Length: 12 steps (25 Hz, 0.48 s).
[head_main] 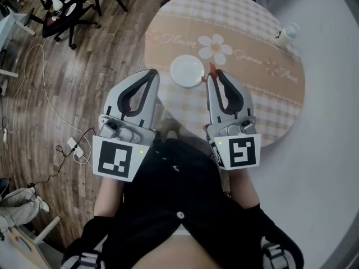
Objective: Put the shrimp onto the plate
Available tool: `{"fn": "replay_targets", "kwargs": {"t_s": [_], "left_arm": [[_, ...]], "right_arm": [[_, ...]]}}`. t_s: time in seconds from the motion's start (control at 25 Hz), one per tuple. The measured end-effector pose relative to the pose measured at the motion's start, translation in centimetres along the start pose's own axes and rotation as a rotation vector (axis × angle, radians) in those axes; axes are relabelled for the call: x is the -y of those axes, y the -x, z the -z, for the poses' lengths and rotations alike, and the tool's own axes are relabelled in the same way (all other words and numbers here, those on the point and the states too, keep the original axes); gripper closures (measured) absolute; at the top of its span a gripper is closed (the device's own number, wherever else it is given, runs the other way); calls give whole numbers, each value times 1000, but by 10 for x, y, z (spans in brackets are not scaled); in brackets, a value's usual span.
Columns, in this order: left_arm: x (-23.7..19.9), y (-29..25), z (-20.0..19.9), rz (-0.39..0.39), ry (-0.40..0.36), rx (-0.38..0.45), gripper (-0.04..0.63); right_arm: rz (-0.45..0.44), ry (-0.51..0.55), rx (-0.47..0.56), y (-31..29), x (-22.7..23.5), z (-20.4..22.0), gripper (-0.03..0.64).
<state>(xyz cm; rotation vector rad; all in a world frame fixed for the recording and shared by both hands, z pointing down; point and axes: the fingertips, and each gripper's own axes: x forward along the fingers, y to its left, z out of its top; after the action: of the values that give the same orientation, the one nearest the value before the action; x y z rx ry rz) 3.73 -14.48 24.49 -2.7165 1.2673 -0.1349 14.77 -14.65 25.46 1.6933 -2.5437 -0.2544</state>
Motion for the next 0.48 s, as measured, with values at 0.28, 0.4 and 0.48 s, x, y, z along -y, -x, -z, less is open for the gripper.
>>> {"fn": "replay_targets", "kwargs": {"t_s": [0.28,0.4,0.48], "left_arm": [[-11,-10,-9,47,-9,21,592],[-15,-13,-7,56,-15,21,592],[-17,-14,-5,62,-12,20,592]], "right_arm": [[44,9,-2,-10,3,-5,569],[55,18,0,-13,4,-5,570],[65,20,1,-16,3,-5,569]]}}
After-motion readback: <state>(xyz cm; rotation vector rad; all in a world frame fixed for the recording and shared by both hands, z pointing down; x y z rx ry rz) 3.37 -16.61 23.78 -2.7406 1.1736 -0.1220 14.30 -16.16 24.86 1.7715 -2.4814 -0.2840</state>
